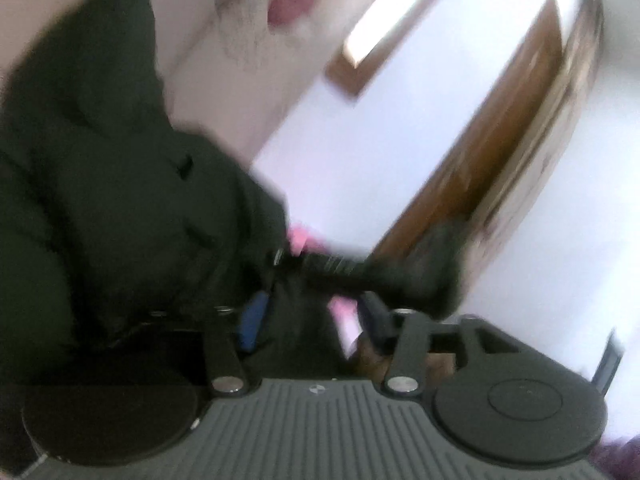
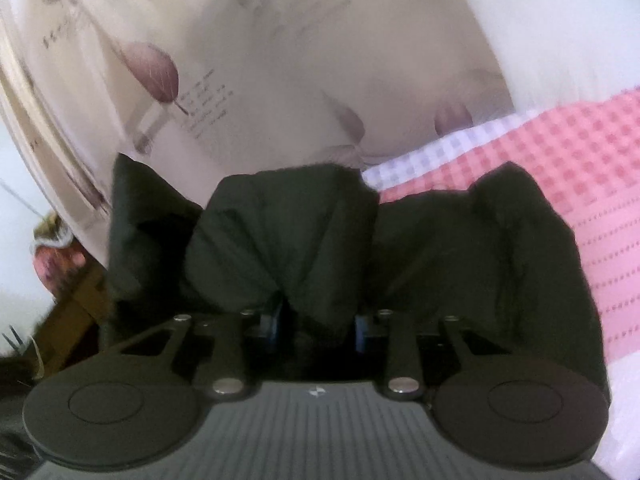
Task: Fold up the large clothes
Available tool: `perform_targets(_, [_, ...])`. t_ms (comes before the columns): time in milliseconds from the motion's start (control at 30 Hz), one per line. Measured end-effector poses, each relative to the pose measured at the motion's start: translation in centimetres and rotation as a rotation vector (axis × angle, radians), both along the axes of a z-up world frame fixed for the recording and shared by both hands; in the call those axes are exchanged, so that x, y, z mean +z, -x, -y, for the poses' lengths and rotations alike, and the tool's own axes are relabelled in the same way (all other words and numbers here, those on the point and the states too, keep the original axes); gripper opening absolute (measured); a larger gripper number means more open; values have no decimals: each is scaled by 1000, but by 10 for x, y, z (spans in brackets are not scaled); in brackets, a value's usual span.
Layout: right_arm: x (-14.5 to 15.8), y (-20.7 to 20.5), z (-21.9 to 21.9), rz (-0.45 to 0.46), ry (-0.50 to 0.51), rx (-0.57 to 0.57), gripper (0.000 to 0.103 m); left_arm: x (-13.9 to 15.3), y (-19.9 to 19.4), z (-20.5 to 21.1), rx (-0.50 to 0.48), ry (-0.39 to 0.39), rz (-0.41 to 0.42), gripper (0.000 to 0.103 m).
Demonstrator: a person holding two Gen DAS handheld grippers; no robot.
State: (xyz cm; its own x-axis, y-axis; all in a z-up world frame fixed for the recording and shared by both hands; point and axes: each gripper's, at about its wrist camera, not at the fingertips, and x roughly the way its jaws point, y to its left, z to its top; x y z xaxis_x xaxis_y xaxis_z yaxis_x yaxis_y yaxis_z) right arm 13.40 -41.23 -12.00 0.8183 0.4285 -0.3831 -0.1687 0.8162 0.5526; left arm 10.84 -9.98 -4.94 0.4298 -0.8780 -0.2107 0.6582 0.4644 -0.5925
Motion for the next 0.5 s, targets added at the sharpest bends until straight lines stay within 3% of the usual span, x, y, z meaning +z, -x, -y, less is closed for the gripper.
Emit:
perform_targets(67, [-1, -1, 4, -1, 26, -9, 26, 12, 12, -30, 110, 75, 28, 102])
perform_targets(100, [-3, -2, 7, -3, 23, -13, 26, 16, 18, -45, 178, 108, 61, 103])
perform_targets(200, [-5, -2, 9, -6, 27, -14, 26, 18, 13, -75, 306, 78, 114, 102])
perform_targets(267, [-4, -1, 10, 0, 28, -17, 26, 8, -6, -87, 321, 57, 45, 99])
perform_targets(400, [2, 1, 15, 23, 18, -25, 24, -21, -44, -75, 229, 17, -60, 82])
perform_targets(500, [12, 7, 22, 48, 33, -42, 20, -37, -53, -45, 126, 69, -111, 82])
